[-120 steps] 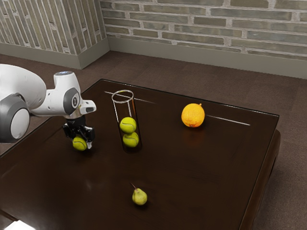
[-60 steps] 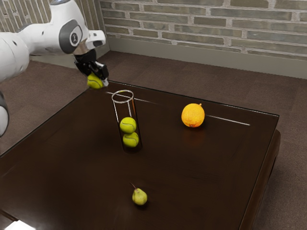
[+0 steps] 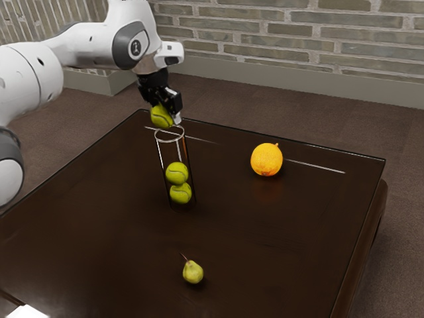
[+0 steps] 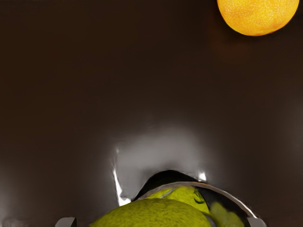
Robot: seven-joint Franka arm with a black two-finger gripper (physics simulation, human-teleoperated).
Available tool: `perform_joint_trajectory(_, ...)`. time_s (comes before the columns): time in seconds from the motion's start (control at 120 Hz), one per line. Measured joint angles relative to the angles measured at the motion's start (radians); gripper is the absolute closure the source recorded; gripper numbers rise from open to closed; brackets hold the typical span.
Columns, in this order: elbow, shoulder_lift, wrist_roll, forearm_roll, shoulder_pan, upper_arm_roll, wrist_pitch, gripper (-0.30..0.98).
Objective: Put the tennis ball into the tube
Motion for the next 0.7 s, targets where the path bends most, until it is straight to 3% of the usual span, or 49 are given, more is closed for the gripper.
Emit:
perform_joint_trajectory(0.267, -0.041, -0.019, -0.015, -0.001, -0.018, -0.004, -0.002, 0.37)
perform_joint_trajectory(0.55, -0.041, -0.023, -0.018, -0.011, -0.024, -0.008, 0.006, 0.12)
perform_joint_trajectory(0.6, -0.094, -0.083, -0.019, -0.011, -0.021, -0.007, -0.017, 0.1)
perform_joint_trajectory(0.65, -0.184, -0.223, -0.025, -0.011, 0.015, -0.008, -0.094, 0.08)
perform_joint_trajectory(0.7, -0.171, -0.31, -0.033, 0.014, 0.057, -0.019, -0.176, 0.07)
